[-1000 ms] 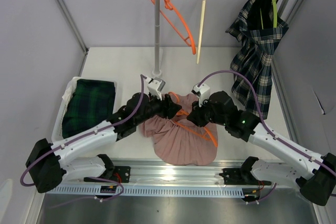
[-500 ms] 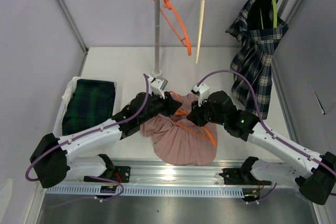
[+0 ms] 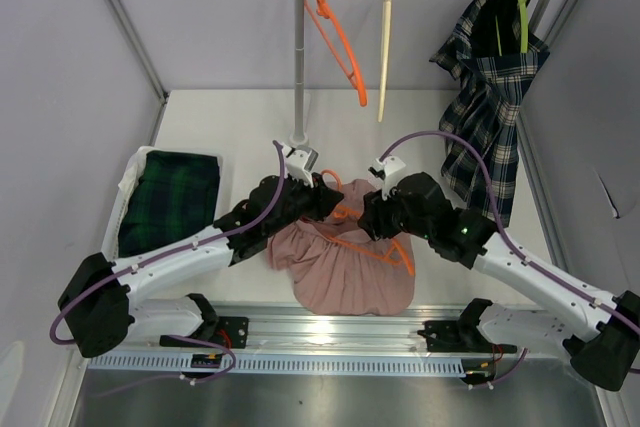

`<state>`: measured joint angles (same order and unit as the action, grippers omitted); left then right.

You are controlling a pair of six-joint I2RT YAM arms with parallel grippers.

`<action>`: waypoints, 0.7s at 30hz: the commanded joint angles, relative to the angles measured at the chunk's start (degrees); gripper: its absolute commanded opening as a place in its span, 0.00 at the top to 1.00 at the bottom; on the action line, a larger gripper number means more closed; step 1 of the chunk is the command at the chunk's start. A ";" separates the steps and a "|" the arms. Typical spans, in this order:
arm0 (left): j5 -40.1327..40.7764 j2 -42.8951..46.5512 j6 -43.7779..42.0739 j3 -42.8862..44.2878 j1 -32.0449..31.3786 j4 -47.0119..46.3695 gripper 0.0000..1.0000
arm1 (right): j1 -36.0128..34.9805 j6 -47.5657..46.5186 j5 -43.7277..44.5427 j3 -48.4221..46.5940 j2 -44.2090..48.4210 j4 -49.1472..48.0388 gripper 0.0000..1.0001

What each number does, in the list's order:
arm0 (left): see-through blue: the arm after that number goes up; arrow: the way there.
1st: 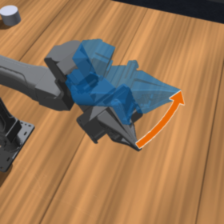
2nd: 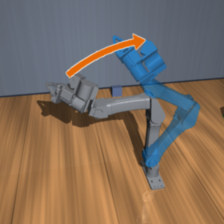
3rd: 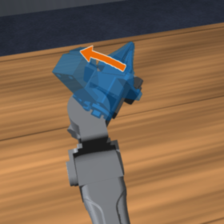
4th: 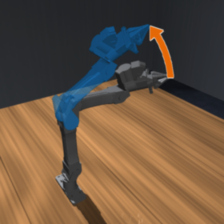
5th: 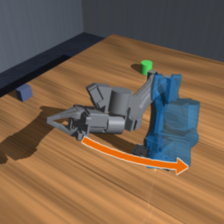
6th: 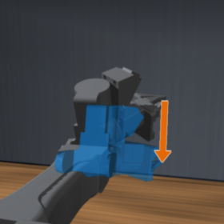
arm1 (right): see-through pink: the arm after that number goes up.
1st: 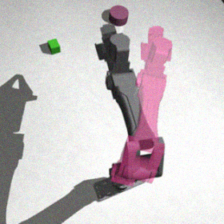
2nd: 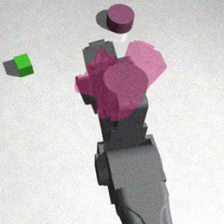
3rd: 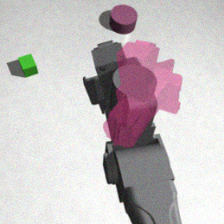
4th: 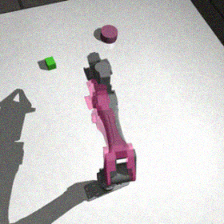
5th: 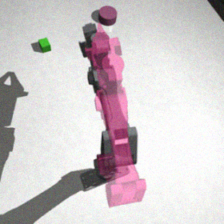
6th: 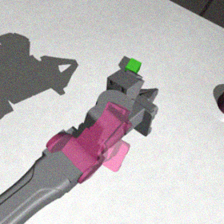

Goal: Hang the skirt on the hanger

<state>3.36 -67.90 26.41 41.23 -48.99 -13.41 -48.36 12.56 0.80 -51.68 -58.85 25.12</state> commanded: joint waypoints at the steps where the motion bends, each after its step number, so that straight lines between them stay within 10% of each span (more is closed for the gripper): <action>1: 1.83 0.84 0.04 0.87 -0.14 0.14 1.00 | 0.02 2.82 5.96 -3.60 2.42 4.04 0.42; 9: 2.80 1.89 -0.05 0.08 -0.14 -0.04 1.00 | 7.46 9.76 10.46 -6.94 7.60 12.05 0.26; 21: 3.50 3.82 -0.49 -1.51 -0.14 -1.18 1.00 | 23.83 12.40 -8.79 -5.10 5.07 13.37 0.32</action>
<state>5.93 -65.98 26.39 40.05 -48.99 -12.71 -24.99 24.05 -1.78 -56.34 -53.08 38.28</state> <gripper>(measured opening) 0.171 0.681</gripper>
